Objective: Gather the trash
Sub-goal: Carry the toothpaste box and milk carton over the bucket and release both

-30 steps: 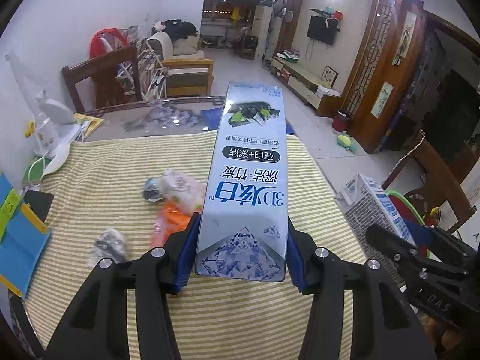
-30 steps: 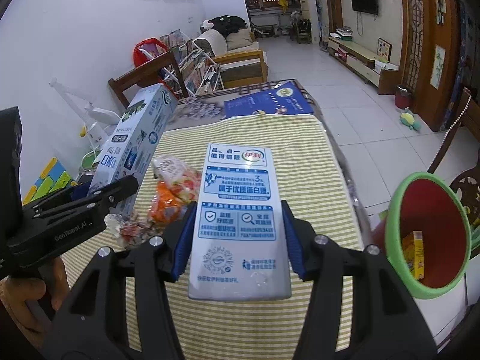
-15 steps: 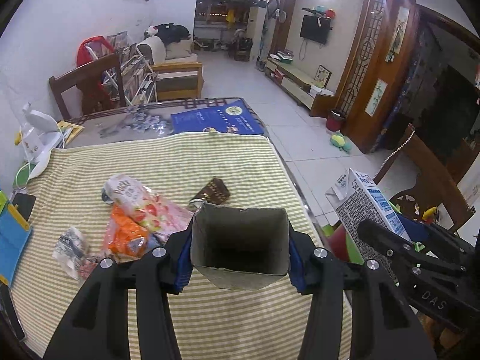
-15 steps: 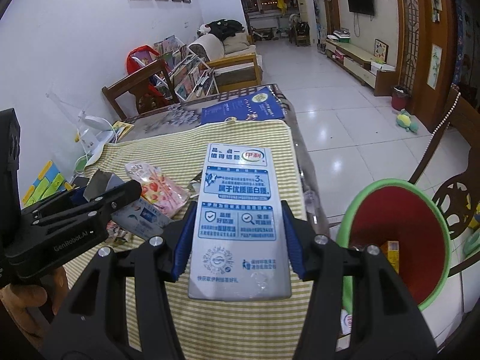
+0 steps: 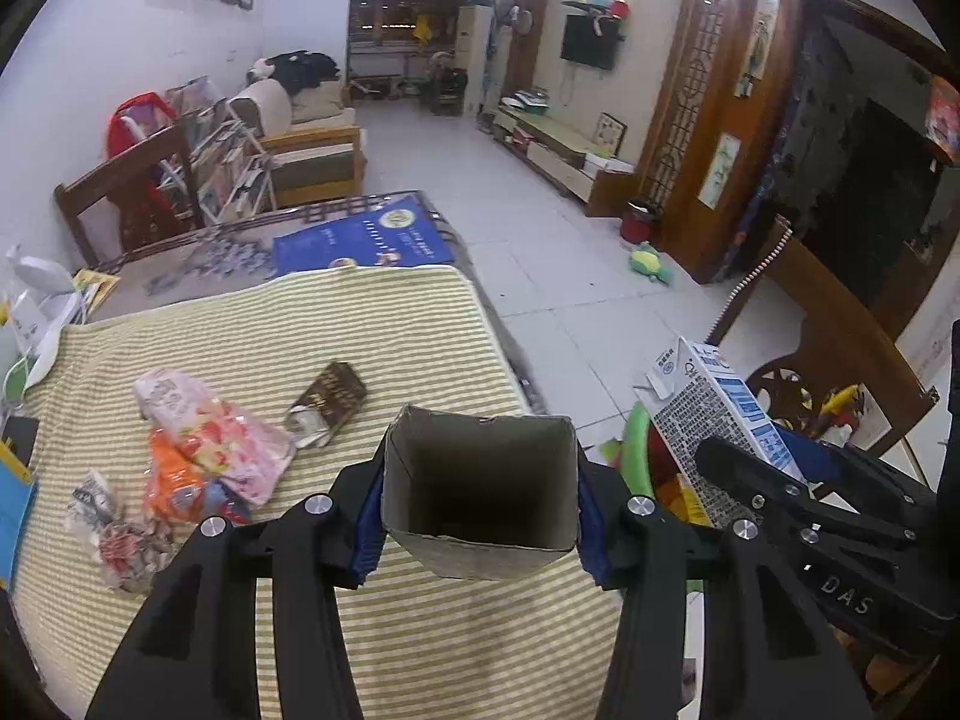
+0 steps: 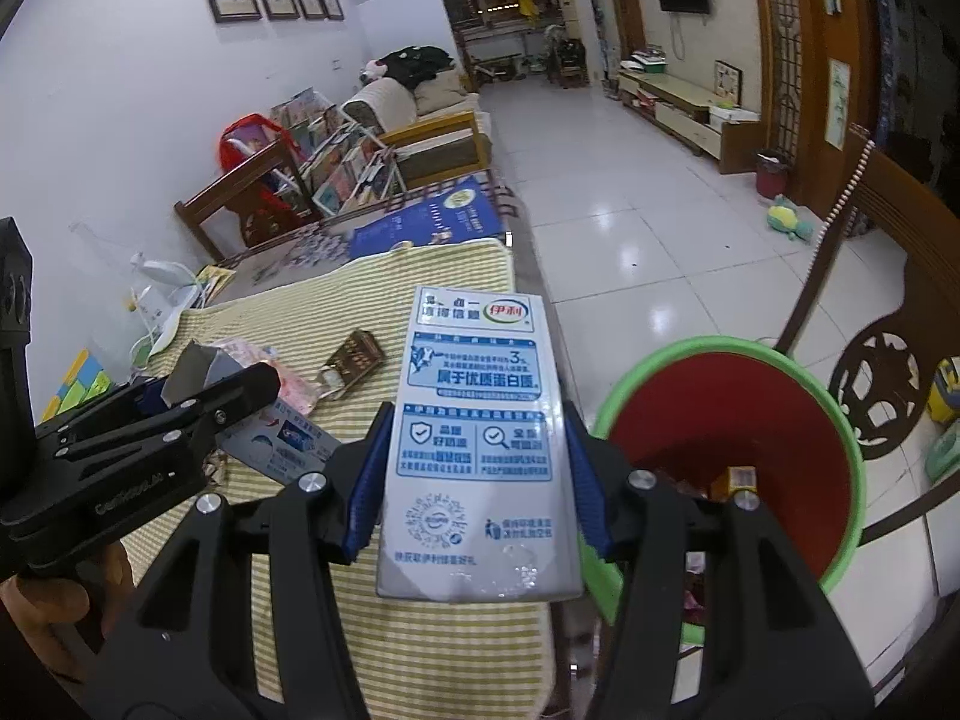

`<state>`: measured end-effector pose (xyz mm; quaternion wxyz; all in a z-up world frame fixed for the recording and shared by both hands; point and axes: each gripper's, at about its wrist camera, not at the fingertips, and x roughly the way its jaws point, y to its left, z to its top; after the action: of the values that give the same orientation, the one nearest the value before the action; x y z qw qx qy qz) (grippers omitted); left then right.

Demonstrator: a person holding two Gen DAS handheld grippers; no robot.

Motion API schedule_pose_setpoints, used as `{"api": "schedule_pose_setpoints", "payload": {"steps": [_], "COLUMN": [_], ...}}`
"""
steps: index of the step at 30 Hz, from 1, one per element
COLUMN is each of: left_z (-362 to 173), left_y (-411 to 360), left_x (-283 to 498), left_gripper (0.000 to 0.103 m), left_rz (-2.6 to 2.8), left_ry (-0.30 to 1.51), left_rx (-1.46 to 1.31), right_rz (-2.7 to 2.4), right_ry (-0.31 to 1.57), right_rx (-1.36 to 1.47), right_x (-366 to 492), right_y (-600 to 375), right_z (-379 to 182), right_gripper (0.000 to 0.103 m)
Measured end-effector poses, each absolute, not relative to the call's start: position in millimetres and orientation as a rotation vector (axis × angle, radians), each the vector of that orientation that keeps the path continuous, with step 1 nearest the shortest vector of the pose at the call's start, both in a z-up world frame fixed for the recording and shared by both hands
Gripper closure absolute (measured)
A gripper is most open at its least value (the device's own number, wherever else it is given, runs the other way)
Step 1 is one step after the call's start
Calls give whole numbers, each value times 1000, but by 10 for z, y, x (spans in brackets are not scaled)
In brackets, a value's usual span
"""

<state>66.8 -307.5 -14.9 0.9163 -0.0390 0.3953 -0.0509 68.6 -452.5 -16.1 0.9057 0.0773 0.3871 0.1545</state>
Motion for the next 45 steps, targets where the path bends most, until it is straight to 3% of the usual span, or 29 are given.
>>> {"api": "schedule_pose_setpoints", "payload": {"steps": [29,45], "left_z": [-309,-507], "left_y": [-4593,-4813], "left_x": [1251,1388], "left_gripper": [56,56], "left_rz": [-395,-422], "left_ry": [865,922], "left_rx": [25,52], "right_rz": [50,13], "right_ry": [835,872], "right_rx": [290,324], "right_x": [815,925], "right_y": [-5901,-6140], "right_z": [-434,-605], "right_gripper": [51,51]}}
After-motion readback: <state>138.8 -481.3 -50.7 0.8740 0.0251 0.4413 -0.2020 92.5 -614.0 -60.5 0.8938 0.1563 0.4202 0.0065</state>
